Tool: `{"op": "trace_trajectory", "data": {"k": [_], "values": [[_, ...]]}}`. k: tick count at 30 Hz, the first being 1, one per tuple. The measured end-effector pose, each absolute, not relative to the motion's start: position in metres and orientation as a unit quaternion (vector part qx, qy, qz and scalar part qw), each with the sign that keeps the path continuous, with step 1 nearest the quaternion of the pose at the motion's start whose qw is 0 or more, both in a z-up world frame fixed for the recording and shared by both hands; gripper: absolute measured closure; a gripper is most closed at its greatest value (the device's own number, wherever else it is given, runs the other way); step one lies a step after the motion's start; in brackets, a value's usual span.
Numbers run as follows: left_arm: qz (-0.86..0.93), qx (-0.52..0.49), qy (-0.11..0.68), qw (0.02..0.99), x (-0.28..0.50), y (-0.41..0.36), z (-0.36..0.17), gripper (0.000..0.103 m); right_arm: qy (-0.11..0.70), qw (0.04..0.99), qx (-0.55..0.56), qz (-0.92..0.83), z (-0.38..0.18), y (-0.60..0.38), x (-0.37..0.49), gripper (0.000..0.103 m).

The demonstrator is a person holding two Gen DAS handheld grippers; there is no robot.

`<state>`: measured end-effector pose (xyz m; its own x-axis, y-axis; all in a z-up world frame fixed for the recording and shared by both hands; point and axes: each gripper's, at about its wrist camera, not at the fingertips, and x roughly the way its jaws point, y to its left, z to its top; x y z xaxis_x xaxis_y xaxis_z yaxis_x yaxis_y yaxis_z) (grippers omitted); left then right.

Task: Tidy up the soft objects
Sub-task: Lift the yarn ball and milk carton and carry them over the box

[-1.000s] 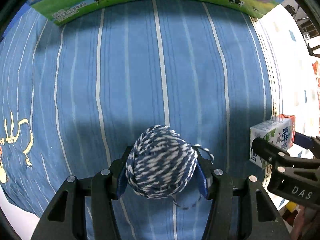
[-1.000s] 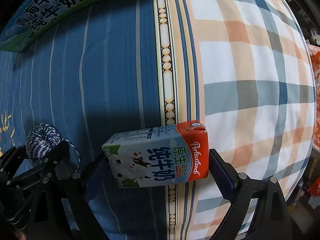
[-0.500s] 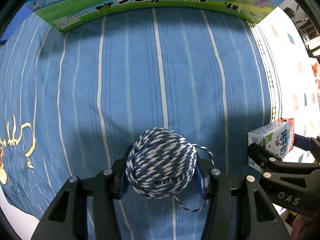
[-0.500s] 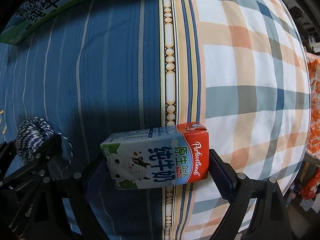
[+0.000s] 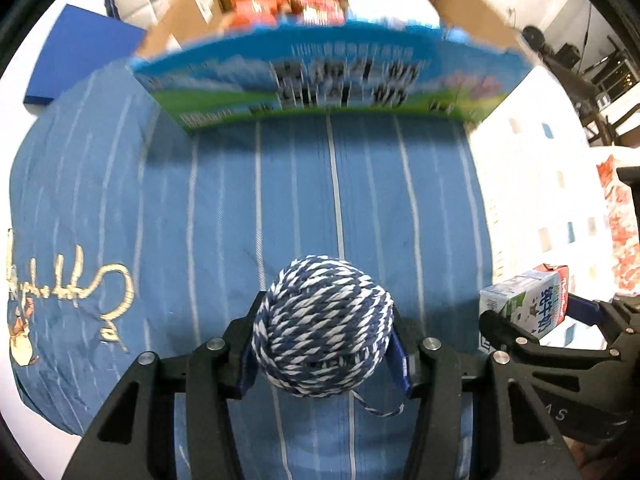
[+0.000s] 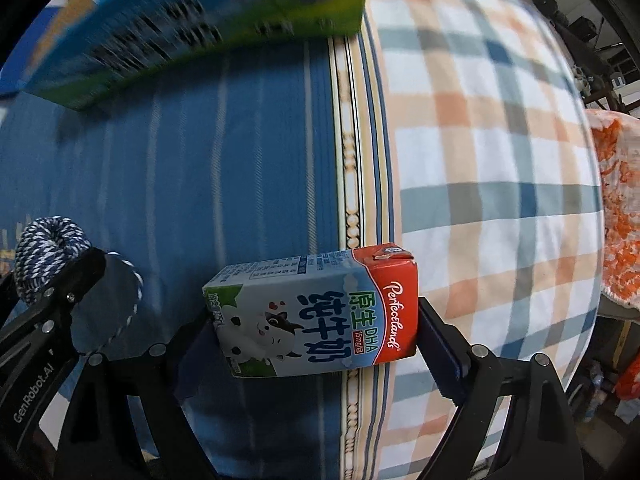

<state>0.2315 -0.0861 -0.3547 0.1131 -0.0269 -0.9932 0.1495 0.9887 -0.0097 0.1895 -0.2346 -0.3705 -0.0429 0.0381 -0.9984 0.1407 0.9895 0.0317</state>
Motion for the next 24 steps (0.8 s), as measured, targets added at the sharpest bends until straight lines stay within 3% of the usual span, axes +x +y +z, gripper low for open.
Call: {"op": "trace_trajectory", "data": {"k": [9,24], "values": [[-0.069,0.023,0.609,0.790,0.220,-0.070,-0.268,0.054,0.659,0.749,0.066,-0.019,-0.280,-0.231,0.186,0.011],[-0.107,-0.055,0.563,0.817,0.247,-0.041,-0.196,0.054,0.606,0.789,0.099,0.021,-0.189,-0.223,0.211,0.011]]}}
